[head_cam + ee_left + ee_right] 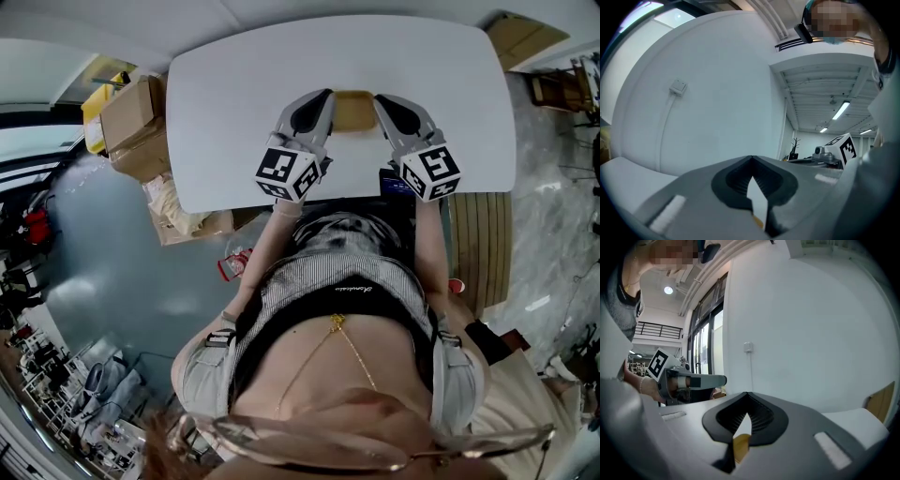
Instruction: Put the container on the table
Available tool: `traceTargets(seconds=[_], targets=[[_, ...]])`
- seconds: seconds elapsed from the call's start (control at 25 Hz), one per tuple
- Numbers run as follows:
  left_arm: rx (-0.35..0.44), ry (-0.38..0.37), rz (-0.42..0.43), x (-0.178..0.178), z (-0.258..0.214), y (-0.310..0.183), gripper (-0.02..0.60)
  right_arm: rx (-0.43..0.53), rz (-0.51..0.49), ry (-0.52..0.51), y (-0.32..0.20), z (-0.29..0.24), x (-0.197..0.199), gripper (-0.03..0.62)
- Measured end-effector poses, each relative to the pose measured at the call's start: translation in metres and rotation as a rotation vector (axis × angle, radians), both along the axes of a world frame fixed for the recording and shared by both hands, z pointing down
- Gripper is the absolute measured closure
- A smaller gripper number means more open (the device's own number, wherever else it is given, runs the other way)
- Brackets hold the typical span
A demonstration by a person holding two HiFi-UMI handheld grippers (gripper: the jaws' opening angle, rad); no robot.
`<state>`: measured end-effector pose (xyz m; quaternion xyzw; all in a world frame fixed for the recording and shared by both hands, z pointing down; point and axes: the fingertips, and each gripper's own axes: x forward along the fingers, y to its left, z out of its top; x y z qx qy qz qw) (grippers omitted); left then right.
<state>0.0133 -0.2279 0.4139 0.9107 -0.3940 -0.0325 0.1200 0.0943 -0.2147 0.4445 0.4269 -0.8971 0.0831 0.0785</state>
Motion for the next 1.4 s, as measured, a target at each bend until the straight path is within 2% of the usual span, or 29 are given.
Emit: traceTargets(seconds=[0.2, 0.4, 0.6, 1.4], targets=[[0.028, 0.019, -0.005, 0.0, -0.01, 0.0, 0.581, 0.026, 0.0, -0.006, 0.0, -0.009, -0.002, 0.569], [0.042, -0.01, -0.009, 0.003, -0.01, 0.0, 0.581, 0.042, 0.016, -0.007, -0.001, -0.017, 0.004, 0.569], [0.05, -0.008, 0.004, 0.01, -0.012, 0.0, 0.581, 0.046, 0.034, -0.007, -0.003, -0.021, 0.012, 0.569], [0.026, -0.028, 0.019, 0.014, -0.006, -0.004, 0.581, 0.04, -0.01, 0.033, -0.004, -0.02, 0.002, 0.569]])
